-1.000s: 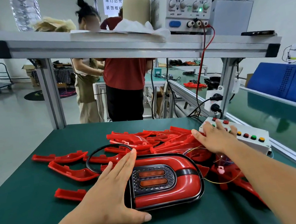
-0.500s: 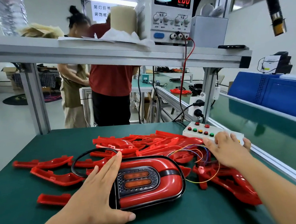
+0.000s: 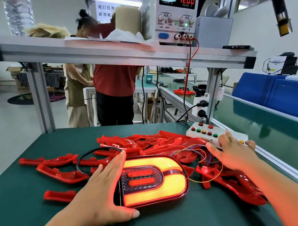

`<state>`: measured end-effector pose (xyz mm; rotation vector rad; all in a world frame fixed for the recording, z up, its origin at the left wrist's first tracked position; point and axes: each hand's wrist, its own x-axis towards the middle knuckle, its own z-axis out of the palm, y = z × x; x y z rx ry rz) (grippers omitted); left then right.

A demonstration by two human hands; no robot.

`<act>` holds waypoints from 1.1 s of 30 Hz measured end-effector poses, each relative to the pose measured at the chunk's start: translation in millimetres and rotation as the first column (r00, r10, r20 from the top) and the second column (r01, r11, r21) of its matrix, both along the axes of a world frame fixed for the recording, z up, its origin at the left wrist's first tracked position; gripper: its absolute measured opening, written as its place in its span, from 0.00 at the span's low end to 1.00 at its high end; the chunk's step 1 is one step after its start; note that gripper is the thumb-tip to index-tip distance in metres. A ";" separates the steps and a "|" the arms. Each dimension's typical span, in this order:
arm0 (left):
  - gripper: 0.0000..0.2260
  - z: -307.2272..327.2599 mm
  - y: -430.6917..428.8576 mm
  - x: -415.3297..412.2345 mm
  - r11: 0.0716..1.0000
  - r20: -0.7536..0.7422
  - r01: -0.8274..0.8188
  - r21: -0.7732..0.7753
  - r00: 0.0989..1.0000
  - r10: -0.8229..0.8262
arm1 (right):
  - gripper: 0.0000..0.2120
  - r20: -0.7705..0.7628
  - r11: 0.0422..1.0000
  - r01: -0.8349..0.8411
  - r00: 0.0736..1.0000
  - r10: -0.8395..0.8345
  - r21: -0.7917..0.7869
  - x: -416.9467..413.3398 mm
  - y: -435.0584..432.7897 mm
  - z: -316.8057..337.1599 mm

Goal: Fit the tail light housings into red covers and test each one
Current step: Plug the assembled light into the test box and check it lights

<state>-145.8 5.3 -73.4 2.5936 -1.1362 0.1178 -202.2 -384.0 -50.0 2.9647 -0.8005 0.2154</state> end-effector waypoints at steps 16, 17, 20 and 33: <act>0.58 -0.1 0.1 -0.2 1.000 -0.014 0.012 -0.023 1.000 -0.012 | 0.46 -0.018 1.000 0.001 1.000 -0.001 -0.012 4.9 0.2 -5.5; 0.58 -0.3 0.3 -0.3 1.000 -0.017 0.013 -0.027 1.000 -0.013 | 0.47 -0.021 1.000 0.002 1.000 -0.002 -0.013 4.5 0.5 -5.3; 0.58 0.0 0.6 -0.7 1.000 -0.013 0.015 -0.023 1.000 -0.016 | 0.48 -0.018 1.000 -0.008 1.000 0.008 -0.012 3.4 1.4 -4.8; 0.59 0.4 0.4 0.4 1.000 -0.045 -0.003 0.013 0.999 0.003 | 0.36 0.063 0.992 -0.070 0.996 0.064 0.104 16.8 1.9 2.5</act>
